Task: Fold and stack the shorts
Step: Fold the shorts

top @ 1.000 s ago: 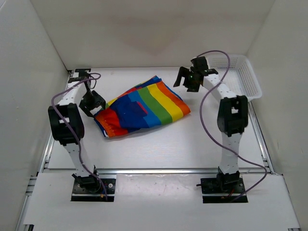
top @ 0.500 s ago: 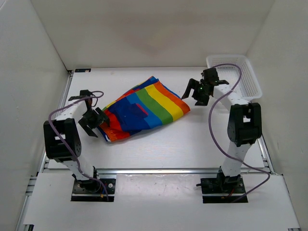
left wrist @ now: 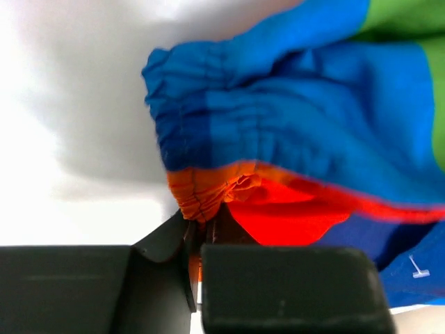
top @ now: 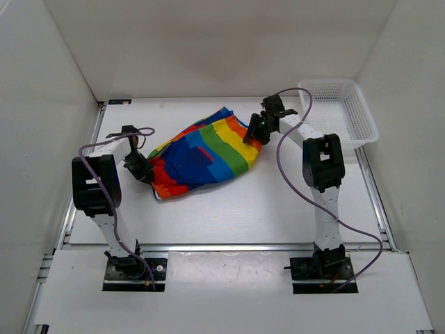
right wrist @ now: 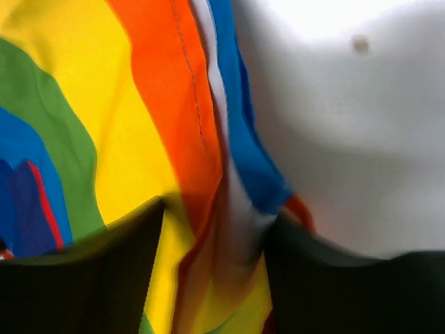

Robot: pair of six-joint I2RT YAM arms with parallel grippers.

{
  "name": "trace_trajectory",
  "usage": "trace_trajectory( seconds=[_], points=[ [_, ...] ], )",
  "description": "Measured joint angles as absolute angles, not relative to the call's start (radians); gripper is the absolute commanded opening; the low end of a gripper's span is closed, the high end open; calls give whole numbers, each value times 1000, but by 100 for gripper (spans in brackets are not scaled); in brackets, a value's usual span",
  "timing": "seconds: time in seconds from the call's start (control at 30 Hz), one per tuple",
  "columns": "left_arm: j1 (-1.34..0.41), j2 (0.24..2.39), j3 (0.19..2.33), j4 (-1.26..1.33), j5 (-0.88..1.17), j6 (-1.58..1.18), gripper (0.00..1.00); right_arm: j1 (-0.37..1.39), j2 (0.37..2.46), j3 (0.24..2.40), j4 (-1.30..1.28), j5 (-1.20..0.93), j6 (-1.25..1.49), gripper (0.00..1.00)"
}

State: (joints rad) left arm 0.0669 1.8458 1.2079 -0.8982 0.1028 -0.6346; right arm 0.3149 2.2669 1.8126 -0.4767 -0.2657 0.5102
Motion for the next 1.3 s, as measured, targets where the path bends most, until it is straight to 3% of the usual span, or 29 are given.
trace_trajectory(
  seconds=[0.03, 0.07, 0.2, 0.3, 0.57, 0.6, 0.63, 0.67, 0.73, 0.77, 0.8, 0.87, 0.9, 1.07, 1.3],
  points=[
    [67, 1853, 1225, -894, 102, -632, 10, 315, 2281, 1829, -469, -265, 522, 25],
    [67, 1859, 1243, -893, 101, -628, 10, 316, 2291, 1837, -465, -265, 527, 0],
    [67, 1877, 1307, -887, 96, -611, 10, 316, 2292, 1819, -457, -258, 555, 0],
    [67, 1877, 1321, -890, 89, -592, 10, 317, 2221, 1688, -429, -237, 570, 0],
    [52, 1809, 1253, -910, 92, -550, 10, 352, 1728, 1116, -459, -158, 632, 0],
    [45, 1786, 1229, -914, 94, -545, 10, 367, 1660, 1060, -472, -144, 645, 3],
    [40, 1763, 1204, -915, 96, -540, 10, 387, 1598, 1011, -480, -123, 656, 32],
    [33, 1734, 1175, -920, 97, -534, 17, 411, 1539, 961, -483, -95, 672, 51],
    [25, 1677, 1129, -940, 99, -524, 39, 458, 1436, 891, -524, -47, 700, 85],
    [23, 1651, 1116, -952, 99, -520, 53, 483, 1393, 868, -549, -17, 706, 89],
    [22, 1628, 1111, -968, 97, -516, 75, 500, 1356, 859, -579, 10, 711, 91],
    [22, 1597, 1121, -994, 93, -503, 84, 510, 1306, 862, -620, 70, 712, 92],
    [22, 1589, 1135, -1007, 87, -498, 84, 510, 1290, 875, -647, 106, 708, 92],
    [22, 1591, 1277, -1051, 52, -482, 78, 505, 1314, 1016, -710, 222, 643, 65],
    [17, 1720, 1396, -1015, 40, -442, 78, 460, 1639, 1339, -661, 245, 515, 64]
  ],
)
